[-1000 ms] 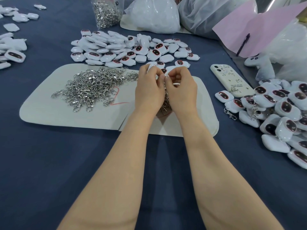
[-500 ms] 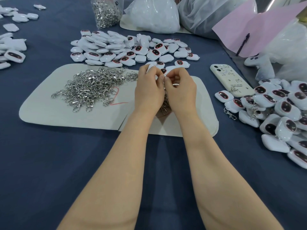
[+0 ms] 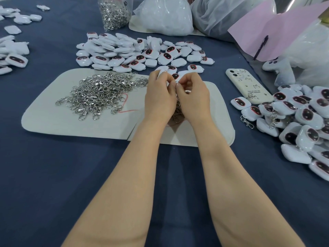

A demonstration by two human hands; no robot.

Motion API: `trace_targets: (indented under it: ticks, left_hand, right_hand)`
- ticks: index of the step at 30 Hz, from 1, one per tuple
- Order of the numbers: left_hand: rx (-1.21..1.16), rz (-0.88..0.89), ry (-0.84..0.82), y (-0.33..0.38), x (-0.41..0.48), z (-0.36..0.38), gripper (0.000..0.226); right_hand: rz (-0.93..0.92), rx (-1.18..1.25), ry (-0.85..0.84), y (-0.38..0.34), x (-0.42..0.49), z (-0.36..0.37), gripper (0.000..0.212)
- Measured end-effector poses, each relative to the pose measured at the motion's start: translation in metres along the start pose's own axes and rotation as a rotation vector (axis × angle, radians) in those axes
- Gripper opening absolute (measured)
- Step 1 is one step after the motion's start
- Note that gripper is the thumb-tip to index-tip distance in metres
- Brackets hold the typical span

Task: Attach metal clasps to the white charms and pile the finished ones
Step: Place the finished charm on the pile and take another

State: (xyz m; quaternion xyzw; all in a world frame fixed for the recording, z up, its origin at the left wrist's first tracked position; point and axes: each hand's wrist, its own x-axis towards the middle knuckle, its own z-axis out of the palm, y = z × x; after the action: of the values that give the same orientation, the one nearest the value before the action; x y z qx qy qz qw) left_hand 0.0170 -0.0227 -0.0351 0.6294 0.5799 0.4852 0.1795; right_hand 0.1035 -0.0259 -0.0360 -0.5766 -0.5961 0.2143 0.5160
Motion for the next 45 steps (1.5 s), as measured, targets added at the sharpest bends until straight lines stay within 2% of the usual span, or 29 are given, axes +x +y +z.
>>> trace_targets:
  ticks: [4,9,16,23,27,32,40,45]
  left_hand:
    - [-0.004,-0.004,-0.006,-0.0008,0.0007,-0.001,0.014]
    - [-0.051,0.016,-0.009,0.0002,0.0012,-0.0022,0.011]
    - [-0.027,0.018,-0.042,-0.0023,0.0011,-0.0015,0.012]
    - [-0.02,0.024,-0.022,-0.0029,0.0014,-0.002,0.012]
    - [-0.008,-0.001,0.002,-0.0026,0.0007,-0.0015,0.012]
    - [-0.02,0.004,0.01,-0.0003,0.0007,-0.0027,0.012]
    - [-0.019,0.001,0.009,0.0014,-0.0001,-0.0029,0.012]
    - [0.007,-0.024,0.009,0.0007,-0.0013,-0.0031,0.011]
  right_hand:
    - [-0.006,-0.04,-0.064,0.0025,0.0009,-0.0006,0.011]
    - [-0.025,-0.035,0.004,0.0043,0.0005,-0.0009,0.011]
    - [0.085,0.107,0.036,0.0026,0.0023,-0.003,0.027]
    - [0.076,0.083,-0.024,0.0012,0.0025,-0.0026,0.025]
    - [0.013,0.016,-0.044,0.0008,0.0001,0.0,0.016]
    - [-0.054,-0.036,-0.004,-0.0004,-0.0041,0.0024,0.012]
    - [-0.003,0.001,0.02,-0.0032,-0.0047,0.0017,0.009]
    - [-0.025,0.016,0.043,-0.0037,-0.0037,0.0001,0.015]
